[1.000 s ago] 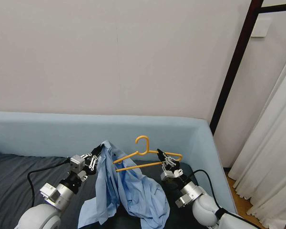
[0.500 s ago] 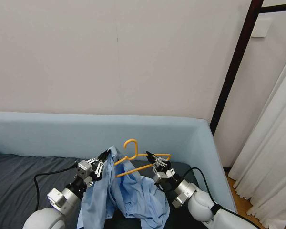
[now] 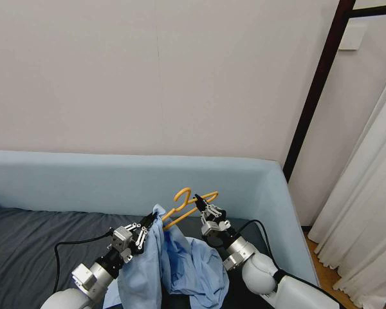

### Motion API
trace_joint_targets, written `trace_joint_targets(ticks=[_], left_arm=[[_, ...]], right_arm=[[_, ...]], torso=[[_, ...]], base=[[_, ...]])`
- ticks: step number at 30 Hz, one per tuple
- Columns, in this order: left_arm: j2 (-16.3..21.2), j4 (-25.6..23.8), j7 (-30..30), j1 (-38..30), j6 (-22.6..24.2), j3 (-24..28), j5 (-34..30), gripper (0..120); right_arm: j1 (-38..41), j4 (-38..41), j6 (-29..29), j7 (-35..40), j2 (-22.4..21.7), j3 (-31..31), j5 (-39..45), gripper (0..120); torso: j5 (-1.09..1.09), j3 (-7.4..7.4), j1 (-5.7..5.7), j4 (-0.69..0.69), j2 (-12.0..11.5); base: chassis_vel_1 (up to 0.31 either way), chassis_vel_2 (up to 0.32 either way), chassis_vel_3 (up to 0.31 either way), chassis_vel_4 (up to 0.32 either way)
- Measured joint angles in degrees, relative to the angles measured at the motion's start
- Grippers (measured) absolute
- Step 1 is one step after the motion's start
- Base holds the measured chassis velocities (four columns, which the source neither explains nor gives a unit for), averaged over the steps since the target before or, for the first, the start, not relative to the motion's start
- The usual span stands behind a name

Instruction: Pick up the clothes from the sofa and hang them on the clothes hanger.

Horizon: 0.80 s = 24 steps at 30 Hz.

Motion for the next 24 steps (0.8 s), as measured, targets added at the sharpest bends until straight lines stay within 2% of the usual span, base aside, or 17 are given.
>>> trace_joint_targets(ticks=[10,16,24], left_arm=[[1.0,-0.4,0.0,-1.6,-0.1,-0.9,-1.2,0],[0.8,0.0,0.3,-1.7,-0.1,0.5,-0.2,0],[1.0,-0.8,1.8,-2.1,-1.9,0.7,-0.4,0]], right_arm=[[-1.0,-0.6,1.2,-1.4,-0.2,0.5,-2.5,5],[-2.8,2.4,0.9,-2.6,-0.9,1.3,-6.8,5],[-3.8,3.3,-0.4,-5.9,-1.6,0.3,-5.5,5]], torso=[[0.00,0.00,0.00,-0.01,0.0],[0.00,0.00,0.00,0.00,0.0],[0.00,0.00,0.00,0.00,0.0]], base=[[0.000,0.000,0.000,0.000],[0.000,0.000,0.000,0.000],[0.000,0.000,0.000,0.000]])
